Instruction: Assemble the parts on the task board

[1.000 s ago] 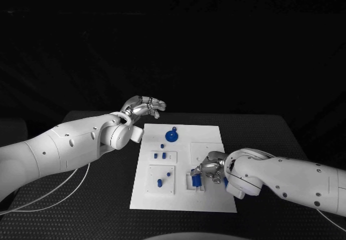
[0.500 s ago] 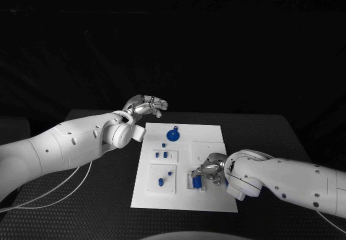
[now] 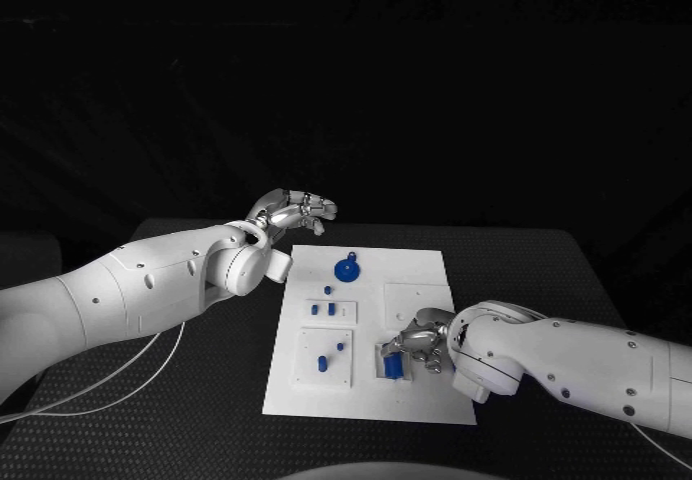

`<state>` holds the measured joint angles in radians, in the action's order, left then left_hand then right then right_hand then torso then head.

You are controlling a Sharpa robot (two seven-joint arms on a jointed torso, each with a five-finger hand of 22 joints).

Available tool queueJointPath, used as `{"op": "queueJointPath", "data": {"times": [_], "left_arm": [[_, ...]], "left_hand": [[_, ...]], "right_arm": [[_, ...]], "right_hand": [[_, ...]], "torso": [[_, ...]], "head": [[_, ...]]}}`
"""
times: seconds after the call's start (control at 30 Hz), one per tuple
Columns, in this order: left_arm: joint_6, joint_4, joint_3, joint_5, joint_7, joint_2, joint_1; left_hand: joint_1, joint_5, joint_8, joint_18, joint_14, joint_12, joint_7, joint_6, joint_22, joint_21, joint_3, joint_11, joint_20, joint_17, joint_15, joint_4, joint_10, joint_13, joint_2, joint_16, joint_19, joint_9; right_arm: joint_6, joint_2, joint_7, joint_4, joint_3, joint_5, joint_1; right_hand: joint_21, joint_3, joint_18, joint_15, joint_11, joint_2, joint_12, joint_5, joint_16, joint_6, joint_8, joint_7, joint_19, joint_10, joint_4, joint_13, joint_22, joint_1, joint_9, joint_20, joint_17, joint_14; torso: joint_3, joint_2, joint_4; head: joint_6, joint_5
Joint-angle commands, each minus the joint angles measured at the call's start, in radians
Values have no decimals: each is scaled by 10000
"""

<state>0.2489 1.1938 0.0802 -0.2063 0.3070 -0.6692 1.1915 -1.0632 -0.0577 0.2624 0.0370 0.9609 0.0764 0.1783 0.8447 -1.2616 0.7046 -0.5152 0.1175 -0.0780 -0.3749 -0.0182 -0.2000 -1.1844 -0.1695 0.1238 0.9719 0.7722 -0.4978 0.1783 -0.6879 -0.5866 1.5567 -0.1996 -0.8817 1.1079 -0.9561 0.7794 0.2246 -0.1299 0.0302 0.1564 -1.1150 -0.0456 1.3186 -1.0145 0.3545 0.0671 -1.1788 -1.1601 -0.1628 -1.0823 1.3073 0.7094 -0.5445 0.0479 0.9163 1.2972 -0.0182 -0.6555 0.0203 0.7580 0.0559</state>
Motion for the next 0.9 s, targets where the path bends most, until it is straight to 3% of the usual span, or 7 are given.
{"op": "queueJointPath", "data": {"times": [0.03, 0.27, 0.57, 0.77, 0.9], "left_arm": [[-121, 24, -8, 53, 49, 15, 7], [-127, 20, -8, 53, 45, 19, 7], [-124, 15, -8, 53, 28, 15, 7], [-135, 21, -8, 53, 28, 21, 7], [-133, 12, -8, 53, 23, 24, 7]], "left_hand": [[125, -44, 62, 87, 21, -33, 20, -79, -12, -68, 10, 53, -6, -18, -21, 66, 30, 13, 6, -34, 78, 15], [135, -46, 64, 87, 20, -32, 21, -82, -15, -72, 11, 54, -5, -22, -22, 78, 31, 14, 0, -37, 78, 17], [146, -46, 64, 87, 19, -33, 22, -87, -18, -76, 12, 55, -4, -25, -22, 89, 35, 15, -3, -40, 79, 20], [152, -47, 65, 87, 19, -32, 23, -90, -20, -78, 13, 55, -4, -28, -23, 95, 36, 16, -4, -41, 79, 22], [155, -47, 65, 87, 19, -32, 24, -92, -21, -79, 13, 56, -4, -29, -23, 99, 37, 16, -4, -43, 79, 23]], "right_arm": [[-184, 46, 13, -10, -16, 14, -26], [-52, 63, 40, -40, -26, -8, -40], [-94, 72, 101, -69, -31, -60, -40], [-135, 99, 194, -80, -36, -60, -45], [-142, 111, 210, -76, -39, -61, -47]], "right_hand": [[-22, -25, 372, -61, 6, 49, 67, -31, -74, -142, -61, 136, 4, -4, 48, -16, 121, -75, 29, -5, 12, -25], [-5, -60, 372, -52, -8, 234, 100, -31, -114, -98, -104, 151, 10, 27, 110, -15, 105, -165, 29, -3, 13, -29], [41, -312, 372, -14, -53, 636, 176, -32, -194, 46, -200, 199, 37, 109, 241, 1, 73, -377, 28, -2, 14, -43], [102, -495, 372, 99, -183, 1033, 237, -31, -263, 503, -467, 339, 104, 235, 277, 3, 49, -391, 121, -1, 20, -73], [120, -604, 372, 155, -238, 1122, 244, -34, -282, 619, -537, 395, 136, 299, 282, -9, 46, -366, 148, -3, 36, -88]], "torso": [[-5, 0, 3], [-7, 3, 9], [-7, 3, 7], [-8, -1, 6], [-4, -2, 12]], "head": [[25, 23], [30, 36], [17, 53], [17, 70], [20, 81]]}}
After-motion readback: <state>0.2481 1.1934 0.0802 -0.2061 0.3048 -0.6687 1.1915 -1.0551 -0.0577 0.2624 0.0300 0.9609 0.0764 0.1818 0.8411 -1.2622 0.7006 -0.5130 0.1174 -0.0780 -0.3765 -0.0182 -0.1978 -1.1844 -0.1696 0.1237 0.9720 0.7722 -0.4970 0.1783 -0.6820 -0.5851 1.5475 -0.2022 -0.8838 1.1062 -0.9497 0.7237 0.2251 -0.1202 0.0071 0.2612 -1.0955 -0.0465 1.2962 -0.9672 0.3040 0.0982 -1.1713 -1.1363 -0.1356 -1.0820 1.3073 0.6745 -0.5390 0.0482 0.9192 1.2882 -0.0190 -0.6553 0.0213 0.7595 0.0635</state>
